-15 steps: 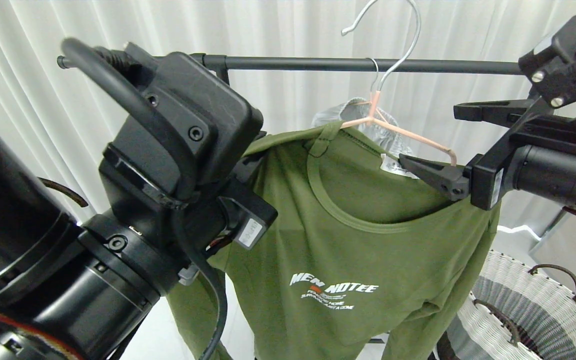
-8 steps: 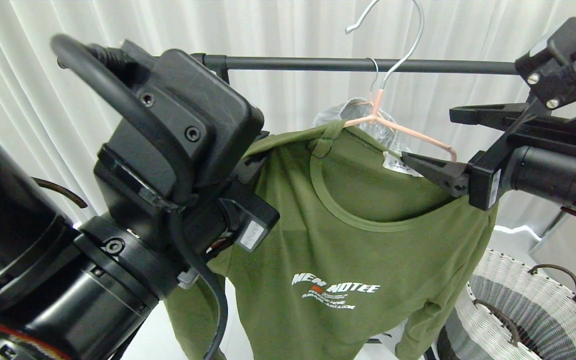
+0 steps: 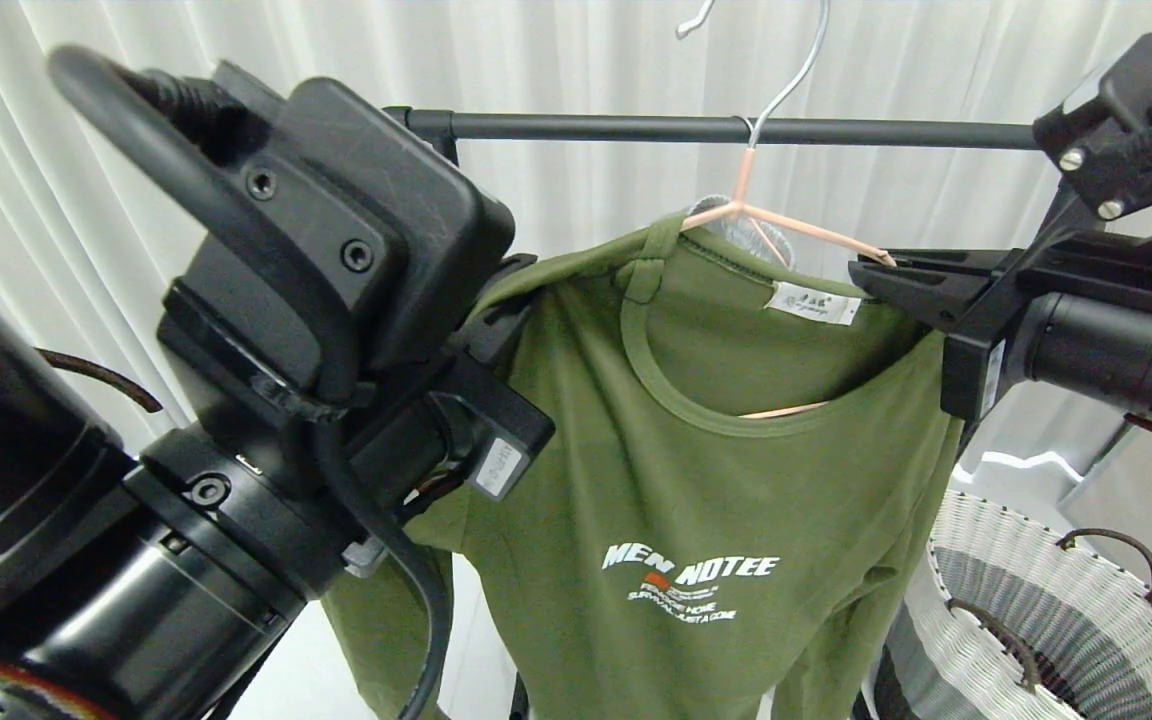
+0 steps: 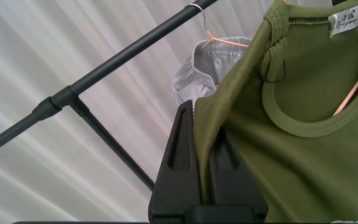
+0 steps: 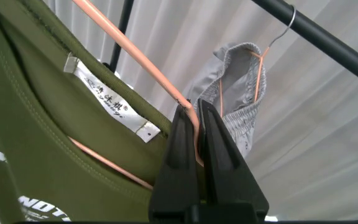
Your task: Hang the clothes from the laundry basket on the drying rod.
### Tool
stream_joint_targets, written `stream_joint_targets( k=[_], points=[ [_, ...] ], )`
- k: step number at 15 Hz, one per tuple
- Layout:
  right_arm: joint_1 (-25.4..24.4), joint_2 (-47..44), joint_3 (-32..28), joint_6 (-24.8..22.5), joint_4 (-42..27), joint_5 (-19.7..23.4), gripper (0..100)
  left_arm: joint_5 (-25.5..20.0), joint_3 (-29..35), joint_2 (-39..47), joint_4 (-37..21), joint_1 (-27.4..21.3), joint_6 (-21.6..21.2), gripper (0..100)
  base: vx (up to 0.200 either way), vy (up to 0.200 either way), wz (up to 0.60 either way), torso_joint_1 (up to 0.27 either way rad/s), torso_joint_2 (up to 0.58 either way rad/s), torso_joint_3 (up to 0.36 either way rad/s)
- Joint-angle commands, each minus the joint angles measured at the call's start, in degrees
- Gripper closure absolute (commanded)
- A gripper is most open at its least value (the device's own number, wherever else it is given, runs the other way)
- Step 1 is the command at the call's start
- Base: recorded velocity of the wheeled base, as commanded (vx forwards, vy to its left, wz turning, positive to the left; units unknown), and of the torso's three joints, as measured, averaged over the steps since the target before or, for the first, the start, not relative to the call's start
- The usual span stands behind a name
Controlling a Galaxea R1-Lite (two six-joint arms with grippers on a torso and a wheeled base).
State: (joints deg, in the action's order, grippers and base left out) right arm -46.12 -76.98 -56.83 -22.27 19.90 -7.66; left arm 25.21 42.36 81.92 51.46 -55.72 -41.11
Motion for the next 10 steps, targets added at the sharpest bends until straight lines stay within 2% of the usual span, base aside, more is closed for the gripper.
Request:
stream_joint_targets(
  k=[1, 7, 8, 10],
  points=[
    [-0.1, 0.3, 0.1, 0.0, 0.1, -0.1, 100, 0.0, 0.0, 0.0, 0.0, 0.0, 0.0, 100, 0.0, 0.0, 0.0, 0.0, 0.0, 0.0],
    [-0.3, 2.8, 0.8, 0.0, -1.6, -0.2, 100, 0.0, -0.1, 0.3, 0.0, 0.1, -0.1, 100, 0.0, 0.0, 0.0, 0.0, 0.0, 0.0],
    [-0.3, 3.6, 1.0, 0.0, -2.5, -0.1, 0, 0.0, -0.1, 0.3, 0.0, 0.1, -0.1, 100, 0.0, 0.0, 0.0, 0.0, 0.0, 0.0],
    [-0.4, 5.1, 1.5, 0.0, -2.8, 0.3, 0, 0.0, -0.1, 0.3, 0.0, 0.1, 0.1, 100, 0.0, 0.0, 0.0, 0.0, 0.0, 0.0]
  ],
)
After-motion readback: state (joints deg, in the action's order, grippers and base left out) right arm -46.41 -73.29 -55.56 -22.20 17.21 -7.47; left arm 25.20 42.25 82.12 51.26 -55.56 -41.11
